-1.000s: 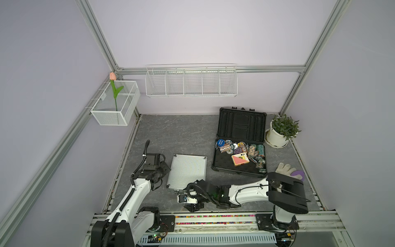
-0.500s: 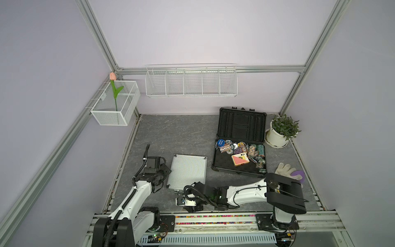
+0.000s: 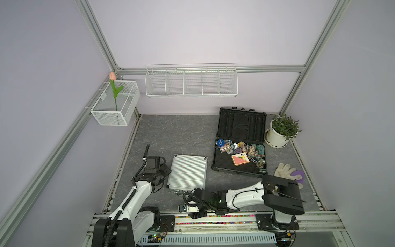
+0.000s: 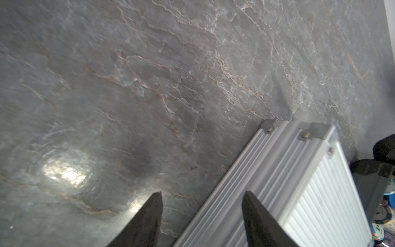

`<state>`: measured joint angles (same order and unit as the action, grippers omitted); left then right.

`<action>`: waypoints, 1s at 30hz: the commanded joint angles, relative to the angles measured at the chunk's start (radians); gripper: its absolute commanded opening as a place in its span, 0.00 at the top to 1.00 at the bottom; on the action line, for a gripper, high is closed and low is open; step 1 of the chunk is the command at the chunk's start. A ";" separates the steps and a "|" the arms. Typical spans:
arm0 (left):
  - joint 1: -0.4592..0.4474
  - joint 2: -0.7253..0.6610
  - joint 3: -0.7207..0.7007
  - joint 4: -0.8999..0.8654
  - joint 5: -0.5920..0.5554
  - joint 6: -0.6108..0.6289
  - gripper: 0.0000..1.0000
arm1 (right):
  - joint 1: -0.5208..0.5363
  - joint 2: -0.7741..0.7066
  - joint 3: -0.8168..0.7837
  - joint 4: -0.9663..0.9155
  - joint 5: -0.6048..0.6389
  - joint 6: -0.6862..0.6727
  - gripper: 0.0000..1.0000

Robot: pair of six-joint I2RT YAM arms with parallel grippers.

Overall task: Open the poker set cases
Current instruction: Open the case lid on the poker set case.

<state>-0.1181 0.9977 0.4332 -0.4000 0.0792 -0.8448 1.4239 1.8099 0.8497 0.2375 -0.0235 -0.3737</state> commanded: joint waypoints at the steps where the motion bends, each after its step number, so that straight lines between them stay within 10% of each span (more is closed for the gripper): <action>1: -0.002 -0.040 -0.004 -0.033 0.006 -0.002 0.38 | 0.001 -0.075 -0.035 0.076 0.001 0.014 0.37; 30: -0.002 -0.142 -0.028 -0.102 0.004 -0.001 0.37 | -0.023 0.034 -0.054 0.197 0.059 0.064 0.30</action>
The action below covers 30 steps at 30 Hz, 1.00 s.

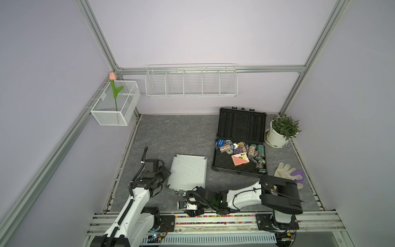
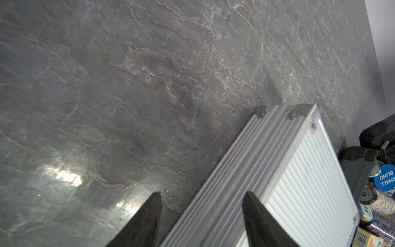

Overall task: Open the poker set cases
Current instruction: Open the case lid on the poker set case.

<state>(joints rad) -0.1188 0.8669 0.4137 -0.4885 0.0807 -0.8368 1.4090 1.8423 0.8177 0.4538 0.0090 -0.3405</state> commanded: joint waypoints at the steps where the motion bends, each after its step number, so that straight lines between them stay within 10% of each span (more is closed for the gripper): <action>1: -0.002 -0.013 -0.009 -0.016 0.005 -0.009 0.37 | -0.008 0.001 -0.019 -0.025 0.036 0.032 0.29; 21: -0.001 -0.108 -0.015 -0.085 0.026 -0.050 0.34 | -0.025 -0.149 -0.090 0.025 0.123 0.162 0.23; 30: -0.001 -0.173 -0.011 -0.146 0.094 -0.077 0.30 | -0.090 -0.424 -0.226 -0.074 0.233 0.497 0.22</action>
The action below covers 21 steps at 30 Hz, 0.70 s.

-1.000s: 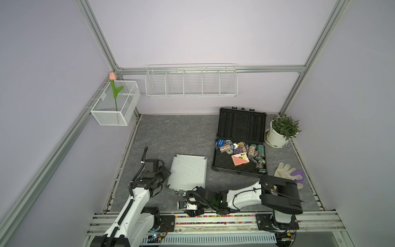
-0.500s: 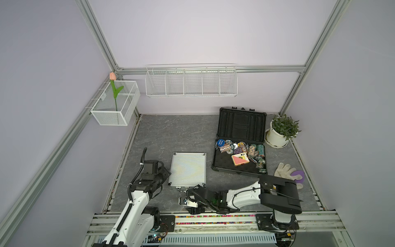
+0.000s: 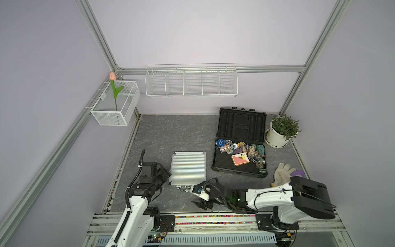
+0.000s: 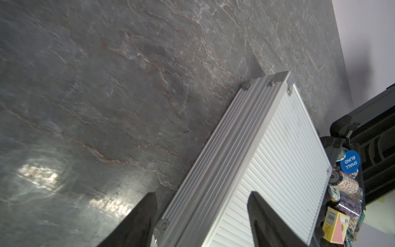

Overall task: Open the poker set cases
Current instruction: Open the case lid on the poker set case.

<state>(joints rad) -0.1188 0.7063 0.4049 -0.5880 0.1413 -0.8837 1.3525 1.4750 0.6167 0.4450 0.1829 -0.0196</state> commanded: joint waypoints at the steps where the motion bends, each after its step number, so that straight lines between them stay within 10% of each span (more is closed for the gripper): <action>1: -0.001 -0.016 -0.005 -0.049 0.052 -0.034 0.30 | -0.052 -0.082 -0.031 -0.099 0.064 0.229 0.22; 21: -0.003 -0.022 -0.020 -0.021 0.147 0.006 0.57 | -0.261 -0.071 0.065 -0.329 -0.155 0.547 0.35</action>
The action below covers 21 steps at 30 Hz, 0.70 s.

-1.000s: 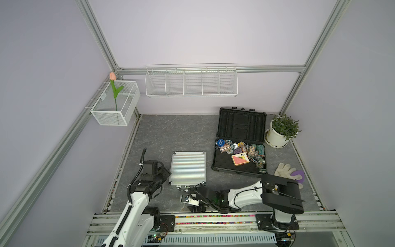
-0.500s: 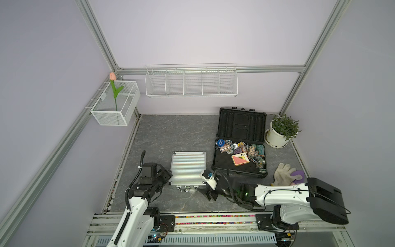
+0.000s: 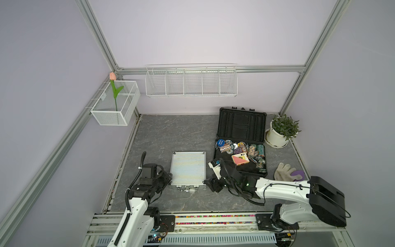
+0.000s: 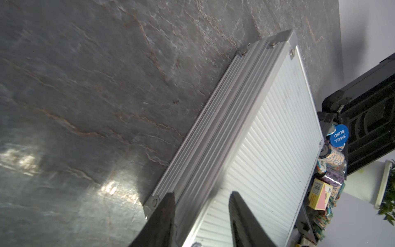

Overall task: Open the poker set cases
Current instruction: Open the case lid on the poker set case.

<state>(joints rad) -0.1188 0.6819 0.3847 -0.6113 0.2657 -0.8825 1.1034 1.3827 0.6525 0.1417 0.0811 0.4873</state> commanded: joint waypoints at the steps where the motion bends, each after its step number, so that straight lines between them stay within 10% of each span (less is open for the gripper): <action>1: -0.002 0.004 0.000 0.002 0.028 0.007 0.58 | -0.015 0.032 0.034 -0.026 -0.069 0.043 0.37; 21: -0.008 -0.021 -0.058 -0.005 0.099 -0.034 0.57 | -0.070 0.208 0.145 -0.037 -0.316 0.067 0.40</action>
<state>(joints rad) -0.1184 0.6704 0.3531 -0.5922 0.3149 -0.8894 1.0386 1.5688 0.7673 0.0902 -0.1665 0.5346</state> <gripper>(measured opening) 0.430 0.599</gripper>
